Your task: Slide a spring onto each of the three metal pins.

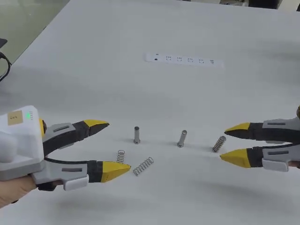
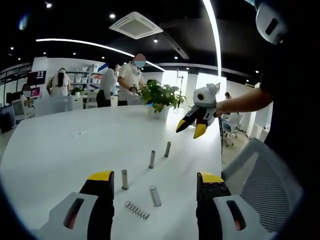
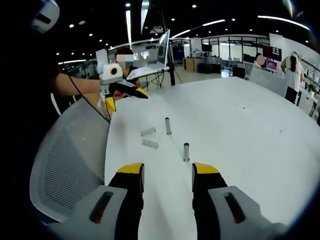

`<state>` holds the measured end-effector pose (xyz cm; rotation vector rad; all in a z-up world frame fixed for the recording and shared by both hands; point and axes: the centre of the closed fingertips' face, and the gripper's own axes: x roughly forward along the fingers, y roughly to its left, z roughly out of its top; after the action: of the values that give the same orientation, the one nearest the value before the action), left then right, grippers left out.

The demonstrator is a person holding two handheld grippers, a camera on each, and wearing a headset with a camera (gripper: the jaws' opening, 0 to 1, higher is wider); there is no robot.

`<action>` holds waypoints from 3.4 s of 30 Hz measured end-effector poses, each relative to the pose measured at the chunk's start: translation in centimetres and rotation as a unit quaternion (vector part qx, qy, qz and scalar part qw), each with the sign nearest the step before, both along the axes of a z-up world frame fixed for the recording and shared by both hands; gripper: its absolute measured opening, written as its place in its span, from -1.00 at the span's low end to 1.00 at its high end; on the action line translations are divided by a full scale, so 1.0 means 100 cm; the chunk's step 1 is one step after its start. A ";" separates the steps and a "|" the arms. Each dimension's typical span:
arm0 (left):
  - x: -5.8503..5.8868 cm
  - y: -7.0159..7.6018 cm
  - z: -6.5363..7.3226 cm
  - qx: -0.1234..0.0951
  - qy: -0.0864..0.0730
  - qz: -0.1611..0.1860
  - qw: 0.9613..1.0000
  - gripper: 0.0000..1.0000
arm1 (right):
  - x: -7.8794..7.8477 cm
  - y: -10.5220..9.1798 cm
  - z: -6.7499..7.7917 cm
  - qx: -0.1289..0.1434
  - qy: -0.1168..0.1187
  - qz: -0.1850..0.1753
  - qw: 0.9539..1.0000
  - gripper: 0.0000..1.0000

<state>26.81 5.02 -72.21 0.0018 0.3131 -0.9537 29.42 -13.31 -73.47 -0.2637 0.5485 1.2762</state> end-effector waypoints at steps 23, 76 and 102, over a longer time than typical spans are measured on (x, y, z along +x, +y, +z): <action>-0.010 0.000 -0.007 0.006 0.018 -0.019 1.000 0.31 | -0.040 -0.010 -0.027 -0.012 0.031 -0.033 0.999 -0.14; -0.013 0.009 -0.011 0.002 0.025 -0.010 1.000 0.26 | -0.039 0.115 -0.036 -0.143 -0.078 0.230 0.959 -0.32; -0.014 0.018 -0.014 0.005 0.023 0.002 1.000 0.24 | -0.025 0.148 -0.091 -0.258 -0.130 0.321 0.902 -0.52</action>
<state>25.37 6.82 -73.62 -0.0111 0.3604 -0.9483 26.91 1.45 -82.53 -1.1193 0.5834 1.6752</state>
